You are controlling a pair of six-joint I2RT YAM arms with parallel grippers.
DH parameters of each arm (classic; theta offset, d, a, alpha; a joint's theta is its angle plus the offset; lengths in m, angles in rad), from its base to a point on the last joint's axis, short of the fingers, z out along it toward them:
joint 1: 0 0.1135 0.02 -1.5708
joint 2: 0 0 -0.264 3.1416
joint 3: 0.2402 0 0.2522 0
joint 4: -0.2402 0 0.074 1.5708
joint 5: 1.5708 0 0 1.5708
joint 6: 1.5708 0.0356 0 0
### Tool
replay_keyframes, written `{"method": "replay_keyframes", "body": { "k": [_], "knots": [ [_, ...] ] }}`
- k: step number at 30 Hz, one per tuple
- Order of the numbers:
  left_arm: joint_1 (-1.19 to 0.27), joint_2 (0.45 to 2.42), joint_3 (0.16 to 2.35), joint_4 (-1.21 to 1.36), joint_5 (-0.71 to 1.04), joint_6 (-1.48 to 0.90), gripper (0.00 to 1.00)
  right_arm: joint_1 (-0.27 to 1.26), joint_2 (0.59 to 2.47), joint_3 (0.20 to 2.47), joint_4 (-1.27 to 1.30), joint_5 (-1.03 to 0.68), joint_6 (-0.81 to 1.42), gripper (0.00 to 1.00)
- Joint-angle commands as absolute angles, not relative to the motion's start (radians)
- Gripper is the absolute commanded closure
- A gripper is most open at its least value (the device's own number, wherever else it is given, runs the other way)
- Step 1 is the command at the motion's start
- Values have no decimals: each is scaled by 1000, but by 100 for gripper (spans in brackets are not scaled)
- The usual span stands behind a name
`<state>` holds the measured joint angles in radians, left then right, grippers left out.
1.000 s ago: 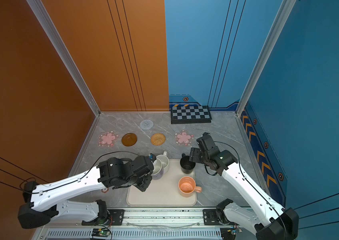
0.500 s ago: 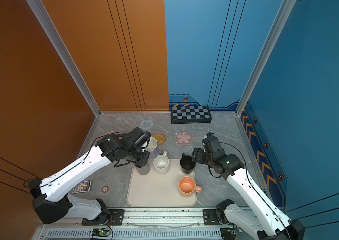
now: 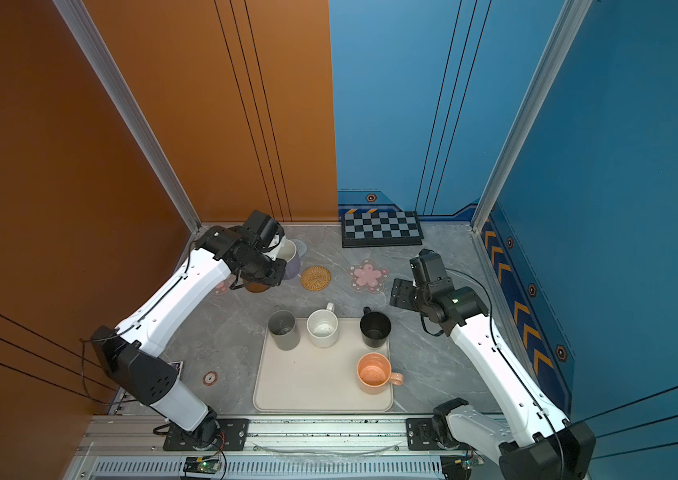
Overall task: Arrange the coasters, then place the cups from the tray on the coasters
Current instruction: 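Move the held lavender mug over the blue knitted coaster while right gripper shifts forward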
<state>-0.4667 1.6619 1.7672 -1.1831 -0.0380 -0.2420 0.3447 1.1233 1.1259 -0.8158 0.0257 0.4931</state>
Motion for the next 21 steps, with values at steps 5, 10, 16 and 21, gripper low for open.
{"method": "replay_keyframes", "body": {
  "k": [5, 10, 16, 21],
  "knots": [
    [-389, 1829, 1940, -1167, 0, -211, 100, 317, 1223, 1211, -845, 15, 468, 17],
    [-348, 1987, 2094, -1166, -2, -220, 100, 298, 1293, 1268, -846, 12, 468, 18],
    [-292, 2147, 2256, -1167, 28, -239, 100, 283, 1356, 1317, -846, 9, 469, 18],
    [-273, 2261, 2370, -1166, 21, -227, 100, 265, 1388, 1353, -846, 18, 478, 18]
  ]
}}
